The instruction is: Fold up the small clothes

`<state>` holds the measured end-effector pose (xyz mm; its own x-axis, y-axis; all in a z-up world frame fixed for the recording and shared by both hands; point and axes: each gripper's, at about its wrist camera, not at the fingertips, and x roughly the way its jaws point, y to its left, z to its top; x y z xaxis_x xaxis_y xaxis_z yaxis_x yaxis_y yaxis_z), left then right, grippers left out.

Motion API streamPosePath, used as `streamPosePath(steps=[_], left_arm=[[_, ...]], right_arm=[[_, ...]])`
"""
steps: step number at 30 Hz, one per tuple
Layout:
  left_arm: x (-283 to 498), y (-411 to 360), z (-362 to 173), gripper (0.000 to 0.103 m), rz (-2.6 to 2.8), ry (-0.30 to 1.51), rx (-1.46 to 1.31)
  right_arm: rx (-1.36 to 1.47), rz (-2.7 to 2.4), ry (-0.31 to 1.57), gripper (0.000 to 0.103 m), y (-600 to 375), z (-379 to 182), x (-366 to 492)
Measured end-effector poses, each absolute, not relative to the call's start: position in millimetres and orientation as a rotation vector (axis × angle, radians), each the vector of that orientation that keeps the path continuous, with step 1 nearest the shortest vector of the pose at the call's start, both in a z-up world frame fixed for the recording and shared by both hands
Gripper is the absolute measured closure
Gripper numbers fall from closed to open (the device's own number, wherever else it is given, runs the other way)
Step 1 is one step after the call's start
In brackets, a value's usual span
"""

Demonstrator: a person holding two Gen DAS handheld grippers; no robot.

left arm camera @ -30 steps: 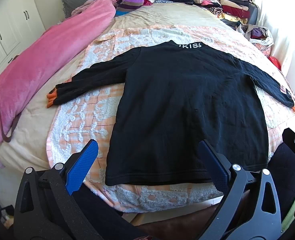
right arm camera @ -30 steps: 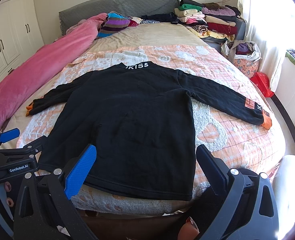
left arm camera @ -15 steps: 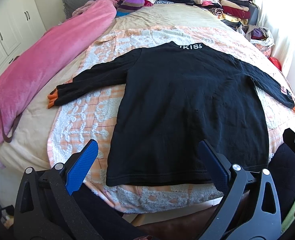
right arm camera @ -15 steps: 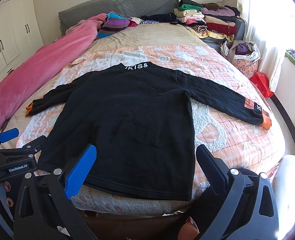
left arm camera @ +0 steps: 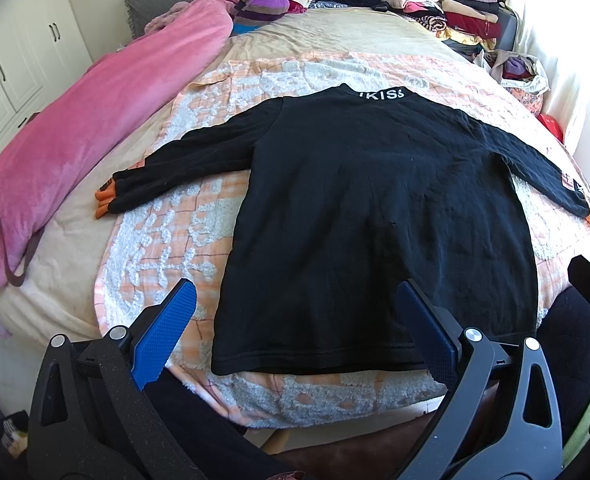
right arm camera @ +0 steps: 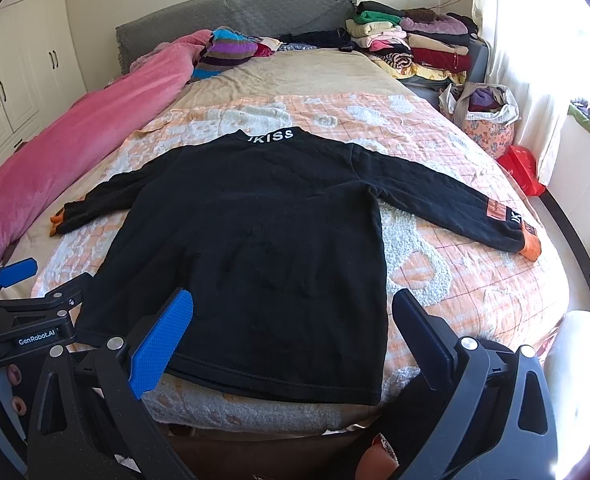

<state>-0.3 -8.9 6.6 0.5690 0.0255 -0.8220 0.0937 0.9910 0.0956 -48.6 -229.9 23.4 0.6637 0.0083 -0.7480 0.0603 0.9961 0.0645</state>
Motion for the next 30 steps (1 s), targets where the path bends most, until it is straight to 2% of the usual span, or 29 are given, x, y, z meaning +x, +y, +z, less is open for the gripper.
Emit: streamPosePath(steps=[20, 30], left_arm=[[14.2, -25.8, 0.5, 0.009, -0.049, 0.961, 0.148], [49.4, -35.3, -9.2, 0.009, -0.045, 0.971, 0.144]], right_arm=[[0.105, -0.046, 0.821, 0.004, -235.3, 23.7, -35.7], [0.134, -0.088, 0.792, 0.004, -261.9, 26.2, 0.0]])
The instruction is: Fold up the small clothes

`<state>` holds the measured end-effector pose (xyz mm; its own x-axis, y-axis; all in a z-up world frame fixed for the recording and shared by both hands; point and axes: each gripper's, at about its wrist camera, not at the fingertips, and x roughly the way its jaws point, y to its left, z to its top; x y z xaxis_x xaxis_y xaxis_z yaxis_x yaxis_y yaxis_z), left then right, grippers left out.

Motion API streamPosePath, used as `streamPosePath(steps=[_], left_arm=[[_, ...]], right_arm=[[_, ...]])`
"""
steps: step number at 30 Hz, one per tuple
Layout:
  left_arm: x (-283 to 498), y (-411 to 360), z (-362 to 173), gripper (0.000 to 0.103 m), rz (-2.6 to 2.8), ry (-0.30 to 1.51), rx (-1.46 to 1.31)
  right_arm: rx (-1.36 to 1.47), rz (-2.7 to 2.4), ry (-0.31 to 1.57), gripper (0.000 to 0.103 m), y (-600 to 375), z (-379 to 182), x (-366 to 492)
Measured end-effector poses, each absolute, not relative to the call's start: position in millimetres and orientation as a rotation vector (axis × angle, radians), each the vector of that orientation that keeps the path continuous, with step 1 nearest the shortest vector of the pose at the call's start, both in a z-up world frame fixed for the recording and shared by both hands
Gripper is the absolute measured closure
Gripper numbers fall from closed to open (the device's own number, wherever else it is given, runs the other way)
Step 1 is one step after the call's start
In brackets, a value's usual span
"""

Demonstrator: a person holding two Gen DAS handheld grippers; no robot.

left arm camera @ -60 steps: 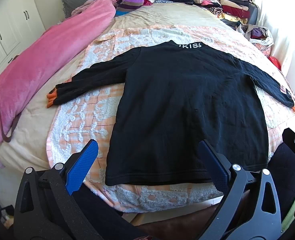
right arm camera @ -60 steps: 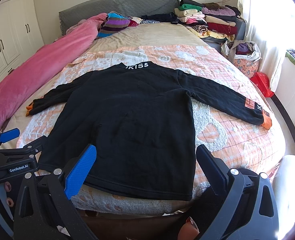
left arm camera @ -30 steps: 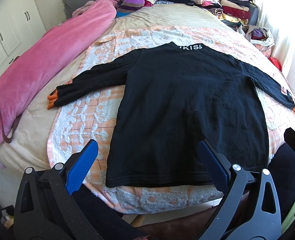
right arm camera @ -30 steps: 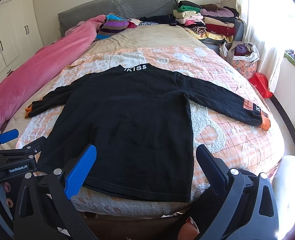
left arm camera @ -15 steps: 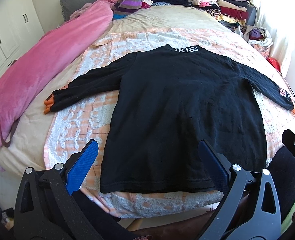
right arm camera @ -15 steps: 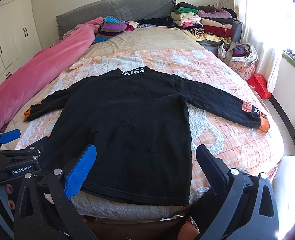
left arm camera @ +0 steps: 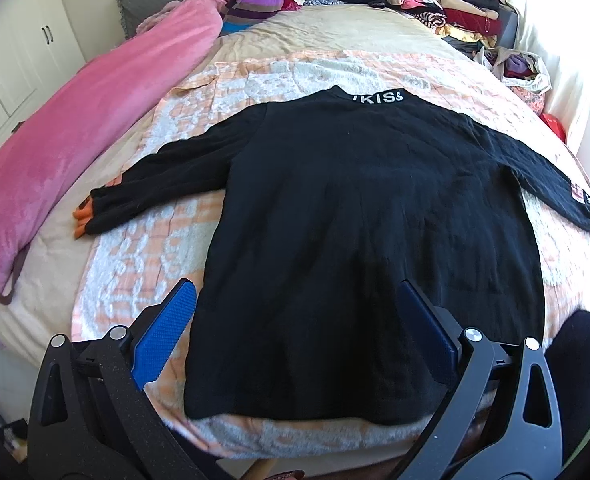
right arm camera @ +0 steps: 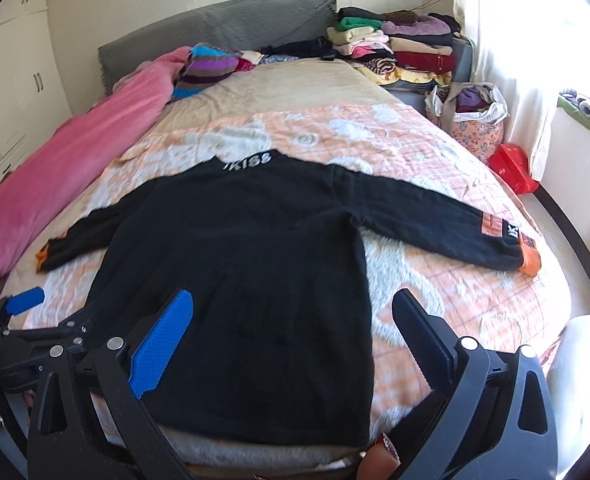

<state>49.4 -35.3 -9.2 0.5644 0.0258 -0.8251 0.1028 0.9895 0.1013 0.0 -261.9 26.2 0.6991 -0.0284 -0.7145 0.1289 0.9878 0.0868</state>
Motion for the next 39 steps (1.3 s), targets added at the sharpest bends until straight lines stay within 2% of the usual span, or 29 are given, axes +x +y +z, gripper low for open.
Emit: streamPosePath(steps=[9, 20, 39], left_arm=[[98.9, -44.3, -7.1, 0.009, -0.033, 0.957, 0.113], [164.5, -53.4, -24.0, 0.009, 0.009, 0.954, 0.112], [233.4, -56.3, -81.0, 0.009, -0.060, 1.029, 0.104]], right_arm=[[0.185, -0.163, 0.744, 0.004, -311.7, 36.3, 54.4], [0.292, -0.401, 0.763, 0.004, -420.0, 7.3, 100.2], [0.442, -0.767, 0.820, 0.004, -588.3, -72.1, 80.4]])
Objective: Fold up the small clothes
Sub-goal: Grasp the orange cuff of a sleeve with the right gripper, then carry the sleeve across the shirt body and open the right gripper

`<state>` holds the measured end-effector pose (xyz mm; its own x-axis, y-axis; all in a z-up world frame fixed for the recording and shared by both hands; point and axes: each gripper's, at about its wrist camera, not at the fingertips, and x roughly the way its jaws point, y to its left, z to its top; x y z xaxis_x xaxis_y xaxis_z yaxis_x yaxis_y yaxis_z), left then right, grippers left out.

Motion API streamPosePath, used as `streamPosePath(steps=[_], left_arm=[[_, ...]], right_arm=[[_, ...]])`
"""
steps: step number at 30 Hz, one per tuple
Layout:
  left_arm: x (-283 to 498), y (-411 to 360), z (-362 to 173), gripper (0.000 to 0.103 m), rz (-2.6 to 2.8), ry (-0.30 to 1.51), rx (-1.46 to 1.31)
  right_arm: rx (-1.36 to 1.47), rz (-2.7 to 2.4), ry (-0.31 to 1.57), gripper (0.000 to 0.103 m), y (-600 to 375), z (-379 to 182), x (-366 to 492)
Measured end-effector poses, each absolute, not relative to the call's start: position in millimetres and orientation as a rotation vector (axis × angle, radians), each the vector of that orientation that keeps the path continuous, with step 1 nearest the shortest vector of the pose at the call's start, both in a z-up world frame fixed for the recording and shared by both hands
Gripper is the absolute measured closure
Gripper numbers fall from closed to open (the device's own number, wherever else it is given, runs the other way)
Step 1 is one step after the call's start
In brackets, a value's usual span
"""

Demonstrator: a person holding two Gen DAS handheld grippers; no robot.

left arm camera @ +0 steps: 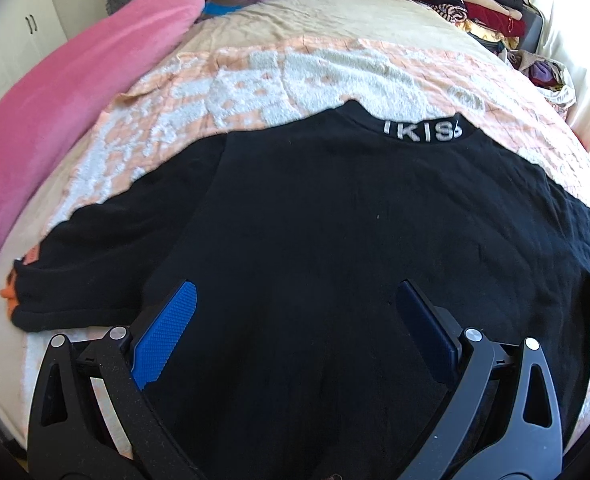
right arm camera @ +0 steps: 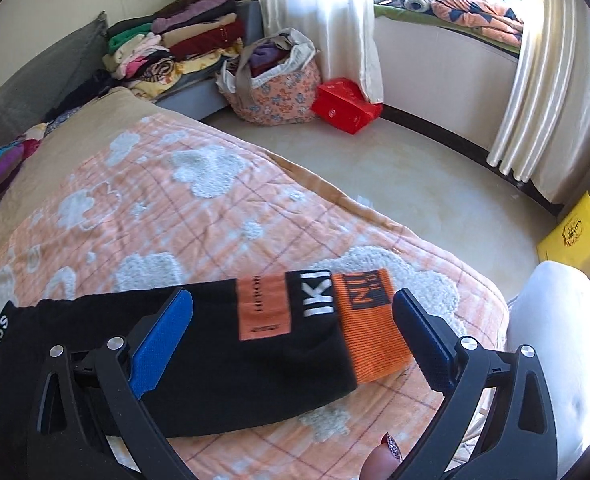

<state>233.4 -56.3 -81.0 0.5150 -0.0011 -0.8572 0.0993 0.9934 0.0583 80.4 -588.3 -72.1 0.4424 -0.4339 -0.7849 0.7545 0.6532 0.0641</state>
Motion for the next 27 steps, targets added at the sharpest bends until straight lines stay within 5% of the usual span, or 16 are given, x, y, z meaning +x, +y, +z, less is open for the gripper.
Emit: streamPosePath(steps=[11, 16, 19, 27], left_arm=[[229.7, -67.9, -113.4, 0.009, -0.153, 1.060, 0.134], [228.1, -64.6, -115.0, 0.009, -0.161, 1.051, 0.119], [229.0, -64.5, -115.0, 0.009, -0.164, 1.049, 0.119], [228.0, -58.6, -97.8, 0.009, -0.178, 1.023, 0.098]], right_arm=[[0.559, -0.766, 0.957, 0.007, -621.4, -134.5, 74.1], [0.506, -0.682, 0.943, 0.075, -606.8, -125.0, 84.5], [0.494, -0.630, 0.915, 0.085, -600.5, -110.5, 85.3], [0.519, -0.333, 0.689, 0.086, -541.5, -2.8, 96.8]])
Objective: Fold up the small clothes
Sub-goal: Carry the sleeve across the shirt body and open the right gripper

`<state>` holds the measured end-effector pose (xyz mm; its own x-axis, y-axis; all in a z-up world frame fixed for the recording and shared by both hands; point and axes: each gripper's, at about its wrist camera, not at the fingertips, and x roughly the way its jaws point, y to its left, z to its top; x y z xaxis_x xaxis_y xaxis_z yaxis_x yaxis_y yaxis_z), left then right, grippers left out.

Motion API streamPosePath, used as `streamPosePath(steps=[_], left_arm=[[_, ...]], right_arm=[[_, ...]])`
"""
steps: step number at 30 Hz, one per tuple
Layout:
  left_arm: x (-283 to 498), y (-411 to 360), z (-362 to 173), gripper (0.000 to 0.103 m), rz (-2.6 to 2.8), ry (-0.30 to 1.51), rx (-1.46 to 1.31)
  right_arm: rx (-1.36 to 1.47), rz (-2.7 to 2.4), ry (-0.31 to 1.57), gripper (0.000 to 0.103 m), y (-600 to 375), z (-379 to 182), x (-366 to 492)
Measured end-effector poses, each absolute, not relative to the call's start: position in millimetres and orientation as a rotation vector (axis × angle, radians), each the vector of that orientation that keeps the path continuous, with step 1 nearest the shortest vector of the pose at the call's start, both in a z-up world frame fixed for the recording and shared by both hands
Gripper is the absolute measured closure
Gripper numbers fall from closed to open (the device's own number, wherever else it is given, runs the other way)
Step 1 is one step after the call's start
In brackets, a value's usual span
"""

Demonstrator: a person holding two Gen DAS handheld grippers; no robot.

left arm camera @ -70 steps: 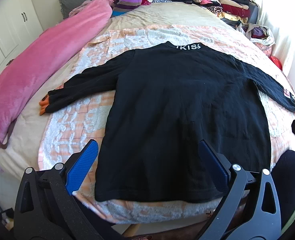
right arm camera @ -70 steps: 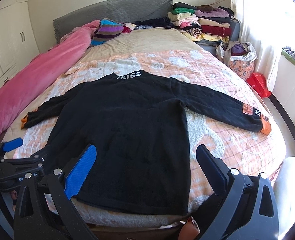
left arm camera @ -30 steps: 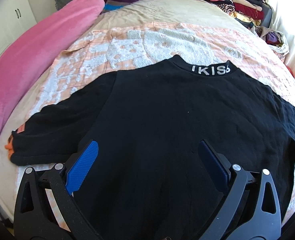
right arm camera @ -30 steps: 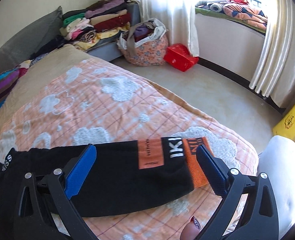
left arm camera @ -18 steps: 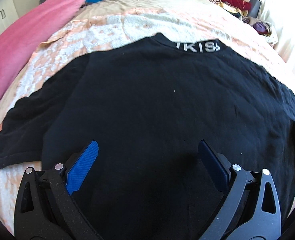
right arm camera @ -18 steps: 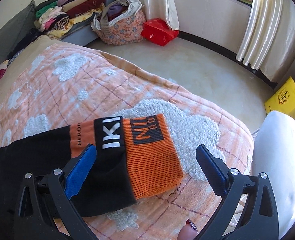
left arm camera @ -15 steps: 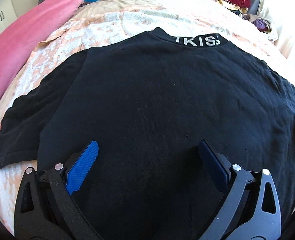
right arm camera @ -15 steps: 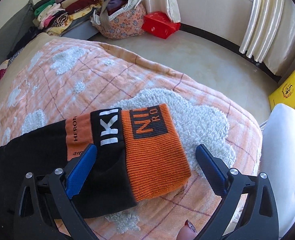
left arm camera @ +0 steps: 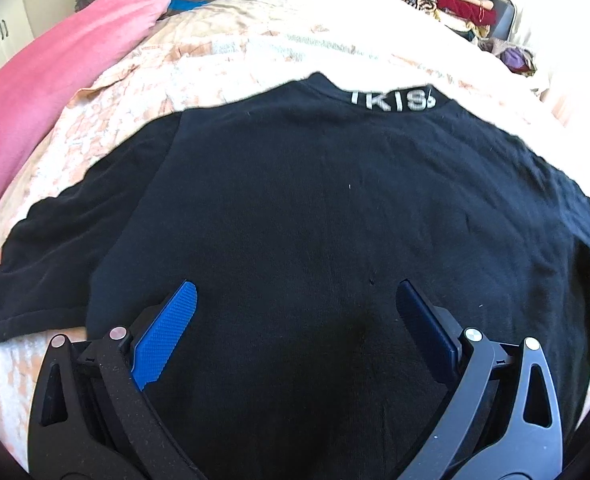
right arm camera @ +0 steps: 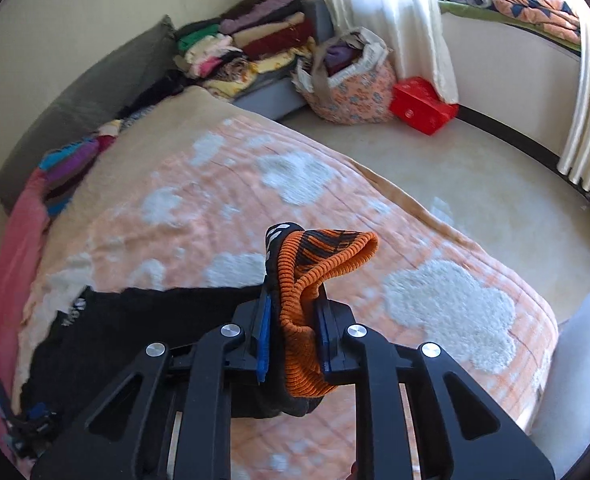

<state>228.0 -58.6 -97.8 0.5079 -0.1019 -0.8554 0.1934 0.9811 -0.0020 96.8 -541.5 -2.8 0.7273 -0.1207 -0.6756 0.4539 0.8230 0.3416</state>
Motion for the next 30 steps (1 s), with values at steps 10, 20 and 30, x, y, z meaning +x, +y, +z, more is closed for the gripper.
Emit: streamPosePath(steps=[10, 20, 30], left_arm=[[227.8, -22.6, -52.3, 0.009, -0.166, 0.955, -0.002], [234.5, 17.7, -32.9, 0.009, -0.135, 0.944, -0.064], [241.9, 34.6, -36.2, 0.009, -0.113, 0.963, -0.096]], right_arm=[[0.526, 0.088, 0.592, 0.086, -417.0, 85.7, 169.0], [0.458, 0.295, 0.740, 0.086, -279.9, 51.5, 235.7], [0.356, 0.371, 0.896, 0.077, -199.3, -10.7, 265.7]])
